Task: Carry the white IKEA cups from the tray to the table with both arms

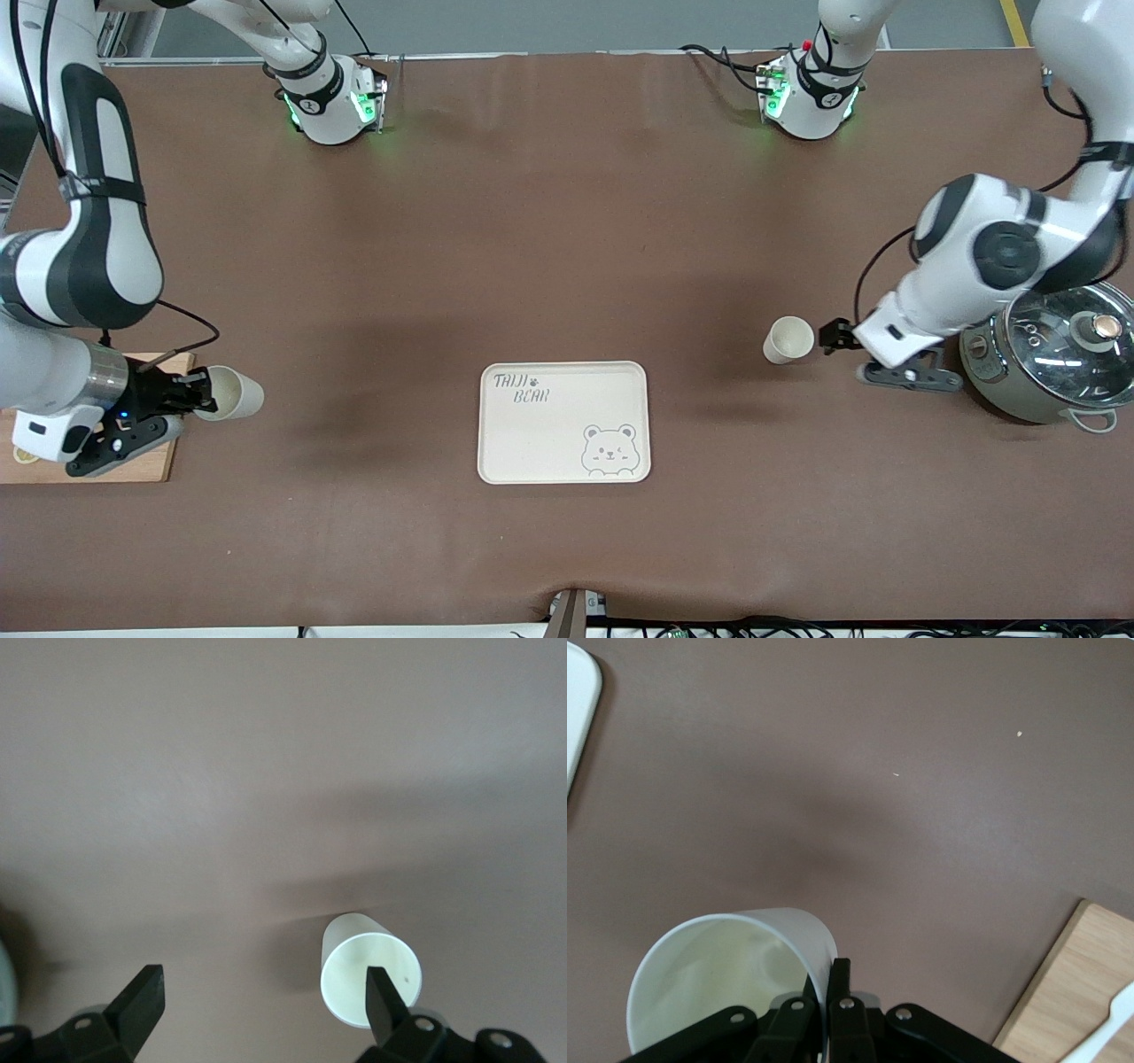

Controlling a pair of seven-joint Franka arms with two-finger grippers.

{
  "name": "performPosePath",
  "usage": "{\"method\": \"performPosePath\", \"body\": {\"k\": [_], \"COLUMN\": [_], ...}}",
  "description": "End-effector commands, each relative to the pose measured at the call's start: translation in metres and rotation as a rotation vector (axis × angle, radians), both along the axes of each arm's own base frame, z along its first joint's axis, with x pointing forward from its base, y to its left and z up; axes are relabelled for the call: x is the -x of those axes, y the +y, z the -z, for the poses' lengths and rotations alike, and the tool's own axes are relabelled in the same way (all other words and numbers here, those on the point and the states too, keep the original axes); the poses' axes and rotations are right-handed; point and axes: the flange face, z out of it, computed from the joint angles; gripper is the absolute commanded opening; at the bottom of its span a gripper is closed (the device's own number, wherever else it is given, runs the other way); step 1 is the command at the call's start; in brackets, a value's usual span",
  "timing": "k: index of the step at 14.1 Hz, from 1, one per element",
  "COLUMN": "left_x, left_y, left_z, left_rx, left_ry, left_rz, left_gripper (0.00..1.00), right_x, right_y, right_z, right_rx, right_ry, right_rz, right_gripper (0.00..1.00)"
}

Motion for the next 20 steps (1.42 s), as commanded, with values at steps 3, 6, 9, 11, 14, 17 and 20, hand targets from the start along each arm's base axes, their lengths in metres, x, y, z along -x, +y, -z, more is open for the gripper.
{"method": "performPosePath", "body": {"k": [3, 6, 9, 11, 14, 17, 20], "left_x": [-0.045, -0.064, -0.077, -0.080, -0.076, -0.069, -0.064], "left_y": [0.037, 0.046, 0.012, -0.013, -0.072, -0.126, -0.151], "left_z": [-0.073, -0.077, -0.080, -0.077, -0.070, -0.070, -0.078], "left_rx": [0.087, 0.073, 0.025, -0.002, -0.029, -0.059, -0.050], "left_ry": [-0.005, -0.024, -0.043, -0.043, -0.050, -0.070, -0.089], "left_rz": [-0.023, -0.064, -0.109, -0.135, -0.204, -0.258, -0.303], "left_gripper": [1.00, 1.00, 1.00, 1.00, 1.00, 1.00, 1.00], "right_x": [-0.011, -0.010, -0.011, -0.011, -0.011, -0.012, -0.012], "right_y": [-0.022, -0.022, -0.022, -0.022, -0.022, -0.031, -0.032], "right_z": [0.058, 0.083, 0.109, 0.120, 0.132, 0.147, 0.153], "right_rx": [-0.022, -0.016, -0.018, -0.020, -0.022, -0.039, -0.053], "right_ry": [-0.013, -0.057, -0.049, -0.047, -0.045, -0.051, -0.053], "right_rz": [-0.053, -0.072, -0.078, -0.077, -0.088, -0.083, -0.100], "right_gripper": [0.00, 0.00, 0.00, 0.00, 0.00, 0.00, 0.00]}}
